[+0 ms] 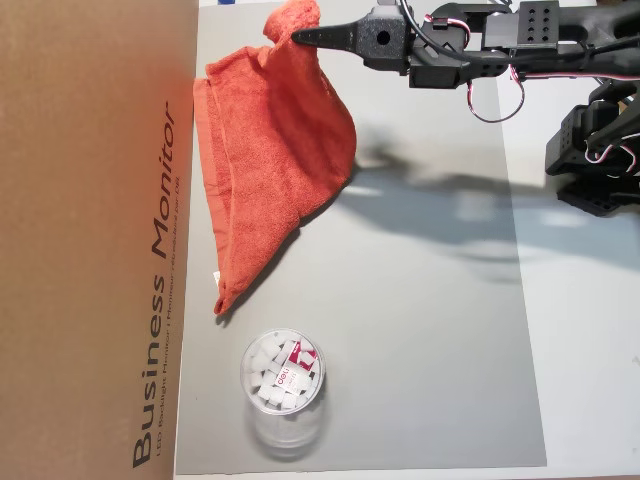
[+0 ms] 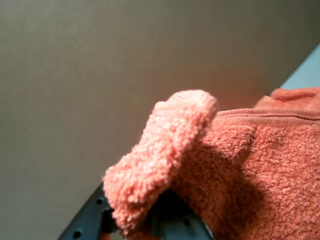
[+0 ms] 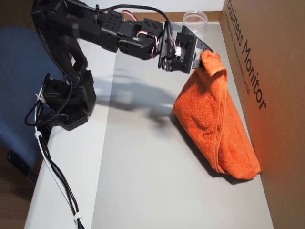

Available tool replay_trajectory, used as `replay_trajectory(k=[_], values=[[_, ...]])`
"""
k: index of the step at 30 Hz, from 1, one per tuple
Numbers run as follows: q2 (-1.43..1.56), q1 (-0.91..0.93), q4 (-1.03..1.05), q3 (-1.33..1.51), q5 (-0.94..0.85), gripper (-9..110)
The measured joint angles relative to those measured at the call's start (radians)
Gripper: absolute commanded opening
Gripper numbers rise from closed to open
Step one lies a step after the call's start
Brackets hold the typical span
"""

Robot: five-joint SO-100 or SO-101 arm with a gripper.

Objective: Fold the blanket.

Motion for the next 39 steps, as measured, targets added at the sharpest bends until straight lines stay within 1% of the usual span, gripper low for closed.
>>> replay_trajectory(k=[8,22,39], values=[[-0.13,-0.101,0.0,-0.141,-0.101,0],[-0.298,-0.25,0.0,-0.296,-0.33,0],[-0.609,-0.342,-0.002,-0.534,-0.588,0]])
